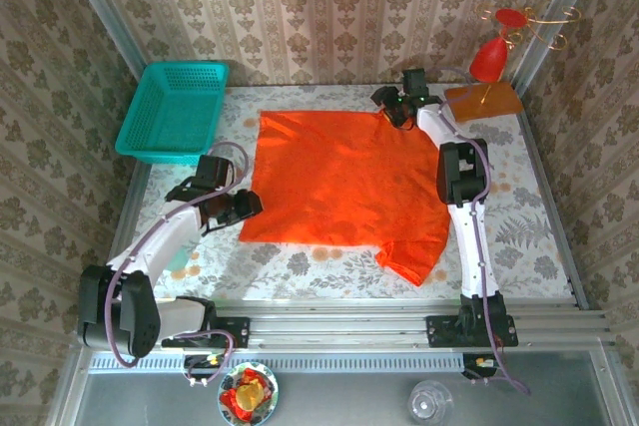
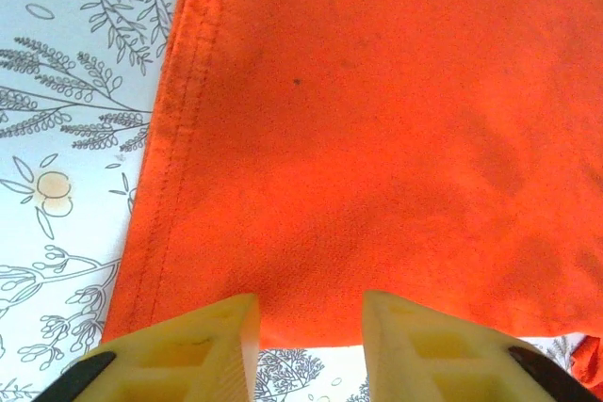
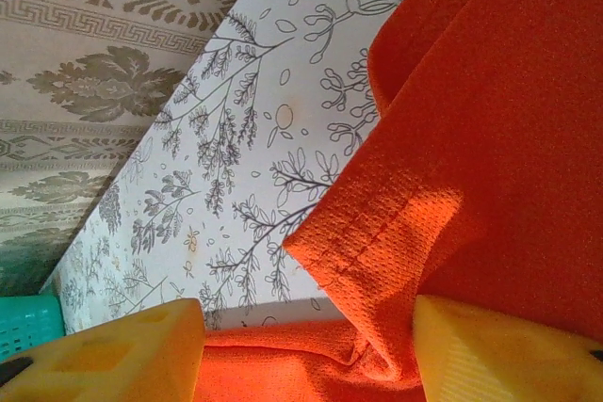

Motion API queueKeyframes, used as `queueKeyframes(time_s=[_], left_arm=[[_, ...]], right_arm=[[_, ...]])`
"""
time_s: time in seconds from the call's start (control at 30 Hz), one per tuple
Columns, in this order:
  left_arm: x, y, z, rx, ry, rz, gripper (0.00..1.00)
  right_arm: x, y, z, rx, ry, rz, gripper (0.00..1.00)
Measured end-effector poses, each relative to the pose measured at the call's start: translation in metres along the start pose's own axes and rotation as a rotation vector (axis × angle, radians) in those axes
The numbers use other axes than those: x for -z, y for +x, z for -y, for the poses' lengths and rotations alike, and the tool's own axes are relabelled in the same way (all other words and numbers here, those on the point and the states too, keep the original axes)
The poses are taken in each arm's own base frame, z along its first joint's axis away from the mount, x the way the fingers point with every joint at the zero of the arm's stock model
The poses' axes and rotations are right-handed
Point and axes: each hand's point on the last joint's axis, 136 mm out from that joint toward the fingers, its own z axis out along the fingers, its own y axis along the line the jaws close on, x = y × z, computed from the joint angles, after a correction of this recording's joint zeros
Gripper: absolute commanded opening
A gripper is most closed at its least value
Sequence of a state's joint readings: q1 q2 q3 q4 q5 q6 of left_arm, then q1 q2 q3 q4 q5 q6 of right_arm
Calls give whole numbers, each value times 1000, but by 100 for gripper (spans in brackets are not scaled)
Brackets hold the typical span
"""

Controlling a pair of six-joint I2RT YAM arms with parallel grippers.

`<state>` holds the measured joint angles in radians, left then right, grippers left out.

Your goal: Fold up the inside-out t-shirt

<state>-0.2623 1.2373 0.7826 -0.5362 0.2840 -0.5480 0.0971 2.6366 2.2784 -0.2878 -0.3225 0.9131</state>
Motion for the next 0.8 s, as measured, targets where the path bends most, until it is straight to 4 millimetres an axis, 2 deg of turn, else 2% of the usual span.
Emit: queueKeyframes(time_s=[0.13,0.23,0.33,0.4,0.5,0.63,0.8], left_arm=[[-3,5,-12,5,-50,-9,27],[-8,11,-23,19,-86,-37,25],[-12,16,-37,47,-130,-61,26],[-13,19,-47,69,-150,-66,26],[-15,25,-58,99,-170,-78,26],[-18,33,-64,111,-180,-98,26],[-20,41,-69,116,-189,-115,29]], right_arm=[[14,2,-12,28,8,-14,62],[40,5,-39,80,-10,-23,62],[78,16,-70,152,-39,-38,62],[110,31,-88,216,-47,-53,62],[152,60,-101,291,-57,-76,62],[197,108,-88,345,-40,-127,62],[240,162,-30,346,37,-177,62]])
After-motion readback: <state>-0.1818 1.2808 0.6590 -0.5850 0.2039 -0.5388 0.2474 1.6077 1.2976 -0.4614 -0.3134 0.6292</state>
